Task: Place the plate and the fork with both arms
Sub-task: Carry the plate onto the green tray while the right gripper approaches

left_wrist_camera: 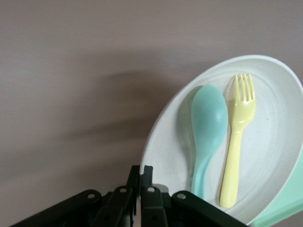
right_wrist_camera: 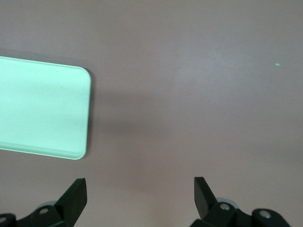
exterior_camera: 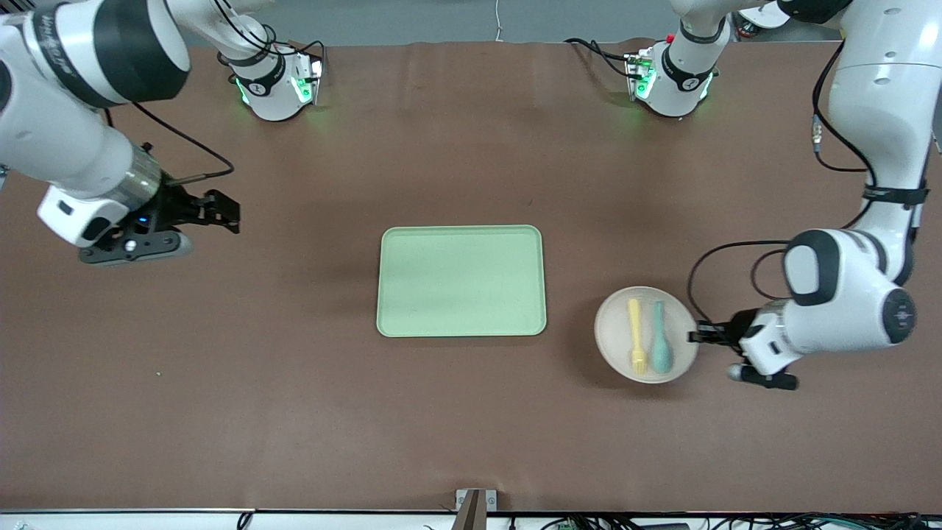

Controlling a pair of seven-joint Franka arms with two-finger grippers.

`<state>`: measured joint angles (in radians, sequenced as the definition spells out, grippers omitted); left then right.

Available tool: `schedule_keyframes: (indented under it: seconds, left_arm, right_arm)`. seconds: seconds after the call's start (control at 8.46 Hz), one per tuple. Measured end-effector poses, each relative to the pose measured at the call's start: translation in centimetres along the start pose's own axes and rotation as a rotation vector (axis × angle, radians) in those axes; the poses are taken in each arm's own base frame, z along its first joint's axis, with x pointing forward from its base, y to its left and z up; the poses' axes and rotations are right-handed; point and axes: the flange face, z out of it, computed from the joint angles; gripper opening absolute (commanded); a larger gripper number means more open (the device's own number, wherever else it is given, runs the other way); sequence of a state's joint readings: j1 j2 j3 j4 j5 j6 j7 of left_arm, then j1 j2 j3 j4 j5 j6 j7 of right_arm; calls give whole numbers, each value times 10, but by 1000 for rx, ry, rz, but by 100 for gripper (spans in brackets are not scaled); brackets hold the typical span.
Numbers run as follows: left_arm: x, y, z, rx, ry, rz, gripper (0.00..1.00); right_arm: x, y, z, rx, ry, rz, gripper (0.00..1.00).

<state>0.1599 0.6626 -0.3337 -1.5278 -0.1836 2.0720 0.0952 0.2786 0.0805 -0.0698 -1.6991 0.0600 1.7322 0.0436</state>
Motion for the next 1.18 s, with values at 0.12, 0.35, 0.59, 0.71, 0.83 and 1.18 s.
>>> schedule_keyframes:
  seconds: [0.12,0.35,0.59,0.71,0.83,1.18]
  left_arm:
    - [-2,50,20,5,-25,-27,0]
    - [-12,133,61,17,-42,-69,0]
    - [-28,186,102,18,-50,-95,0]
    - [-37,200,120,5,-44,-99,0]
    - [-45,208,136,-8,-35,-101,0]
    - [-68,220,169,-30,6,-95,0]
  right_arm:
    - [1,-12,9,15,10,-7,100]
    - [2,-52,26,32,43,21,100]
    - [1,-103,51,40,78,72,100]
    - [3,-124,66,41,85,87,100]
    - [6,-141,82,43,94,105,100]
    - [14,-197,135,56,133,137,100]
